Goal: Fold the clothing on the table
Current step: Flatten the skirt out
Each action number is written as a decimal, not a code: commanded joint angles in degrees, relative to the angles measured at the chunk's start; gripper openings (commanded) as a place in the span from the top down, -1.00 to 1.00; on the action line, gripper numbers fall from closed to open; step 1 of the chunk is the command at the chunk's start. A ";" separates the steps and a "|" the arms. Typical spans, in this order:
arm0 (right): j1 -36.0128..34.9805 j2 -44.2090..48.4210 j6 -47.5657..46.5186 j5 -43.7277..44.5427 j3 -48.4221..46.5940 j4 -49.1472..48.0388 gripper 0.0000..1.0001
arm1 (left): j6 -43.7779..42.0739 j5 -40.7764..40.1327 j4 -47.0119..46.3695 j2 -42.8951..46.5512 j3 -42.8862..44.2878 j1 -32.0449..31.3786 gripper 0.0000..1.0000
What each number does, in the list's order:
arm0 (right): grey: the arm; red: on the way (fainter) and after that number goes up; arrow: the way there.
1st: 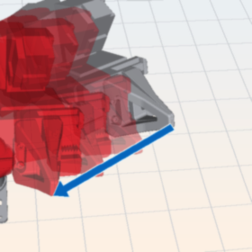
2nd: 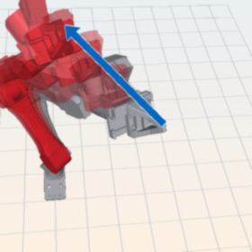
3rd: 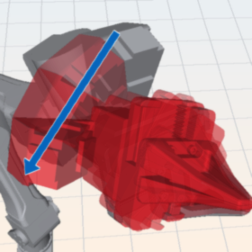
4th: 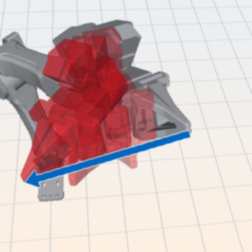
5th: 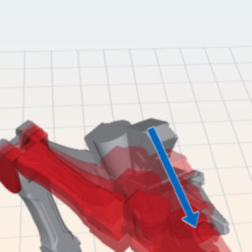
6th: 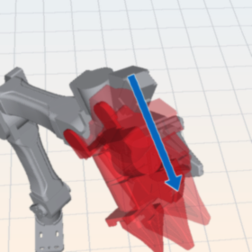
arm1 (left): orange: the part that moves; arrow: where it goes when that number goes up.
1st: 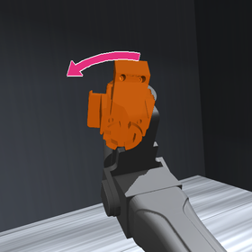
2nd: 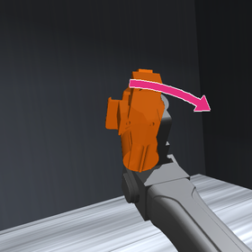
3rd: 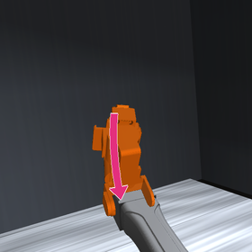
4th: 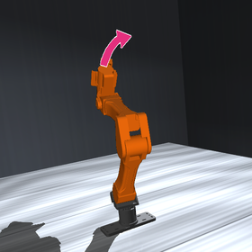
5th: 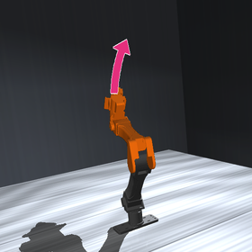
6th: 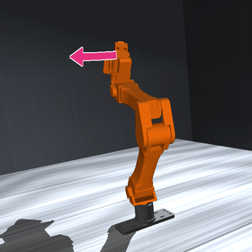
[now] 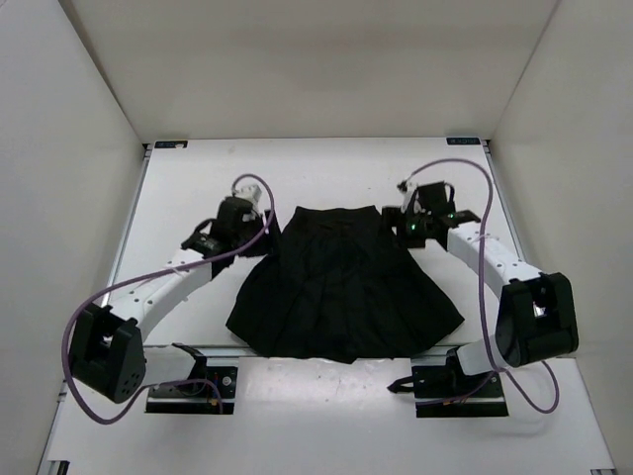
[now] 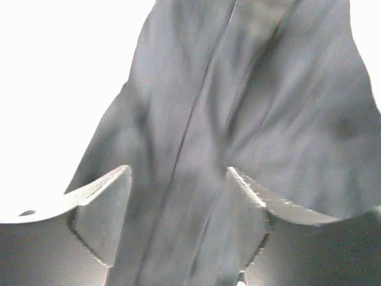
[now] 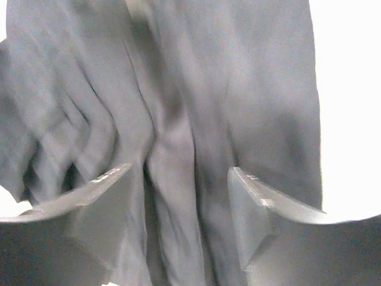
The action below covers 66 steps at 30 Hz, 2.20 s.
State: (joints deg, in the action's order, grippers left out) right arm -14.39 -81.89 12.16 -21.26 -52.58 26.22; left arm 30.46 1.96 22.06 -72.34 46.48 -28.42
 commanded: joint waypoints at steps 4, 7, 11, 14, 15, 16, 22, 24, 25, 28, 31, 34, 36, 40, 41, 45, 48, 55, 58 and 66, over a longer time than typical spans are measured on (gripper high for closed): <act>3.32 -7.20 -10.56 3.84 -16.04 -3.37 -0.43 | -6.29 5.77 -11.06 -8.67 8.53 6.01 -0.53; 4.81 -15.40 -15.31 4.20 -21.68 -2.31 -0.37 | -6.55 8.41 -16.78 -14.84 9.68 6.80 -0.44; 5.78 -24.54 -18.75 2.80 -27.22 0.41 -0.19 | -7.61 8.33 -21.18 -23.00 13.01 6.63 -0.43; 5.95 -31.56 -19.90 1.84 -32.23 2.70 -0.11 | -7.43 9.64 -21.01 -28.02 17.32 6.89 -0.42; 6.22 -32.45 -19.11 1.31 -33.11 2.35 -0.05 | -7.34 9.73 -21.44 -29.08 17.85 6.80 -0.42; 6.57 -33.68 -18.76 -0.61 -33.38 1.56 -0.03 | -7.60 9.65 -21.45 -30.31 18.81 6.80 -0.42; 6.75 -38.95 -18.32 -3.79 -38.56 2.70 -0.05 | -7.52 9.12 -19.61 -36.73 23.39 6.80 -0.39; 6.31 -39.40 -18.58 -3.80 -38.83 2.79 0.06 | -7.60 8.59 -19.08 -37.87 24.62 6.28 -0.28; 5.96 -40.01 -18.67 -3.44 -39.35 3.57 0.09 | -7.52 8.59 -18.64 -38.31 24.80 6.45 -0.18; 5.69 -40.98 -18.58 -3.62 -39.62 3.93 0.27 | -7.69 8.59 -17.85 -39.63 25.77 6.71 0.05; 5.25 -41.25 -18.84 -3.97 -39.71 3.75 0.47 | -7.95 7.80 -17.67 -39.90 26.21 6.01 0.28; 5.25 -42.56 -17.62 -4.58 -41.54 3.58 0.99 | -7.69 5.88 -16.36 -41.13 27.70 6.63 0.94; 5.69 -42.74 -16.56 -6.16 -43.39 3.84 0.99 | -7.78 5.00 -15.83 -40.87 29.19 6.98 1.00; 7.97 -39.59 -13.14 -5.64 -48.14 2.27 0.99 | -9.28 2.70 -14.07 -39.29 33.14 9.78 1.00; 9.80 -37.66 -12.43 -5.73 -49.02 1.22 1.00 | -9.36 2.96 -14.41 -38.76 33.32 11.18 1.00; 14.30 -33.43 -6.38 -8.80 -51.65 -2.05 1.00 | -6.21 6.91 -16.00 -36.56 34.73 16.20 1.00; 17.46 -32.81 -6.10 -10.56 -54.38 -0.21 1.00 | -6.72 9.47 -17.75 -34.81 34.38 17.09 1.00; 14.49 -24.22 -9.43 -9.16 -54.39 1.11 1.00 | -10.94 11.66 -18.99 -25.16 36.83 17.00 1.00; 16.40 -17.98 -9.09 -10.38 -54.04 -1.59 1.00 | -12.43 10.44 -21.44 -18.48 37.02 18.22 1.00; 19.76 -7.60 -7.68 -11.35 -57.81 -0.48 1.00 | -15.60 9.82 -15.04 -9.51 47.30 20.00 1.00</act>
State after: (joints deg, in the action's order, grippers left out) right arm 3.68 -92.88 6.07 -37.36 -108.51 26.37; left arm 18.35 16.25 4.36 -86.96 91.31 -10.22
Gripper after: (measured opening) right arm 0.001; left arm 0.090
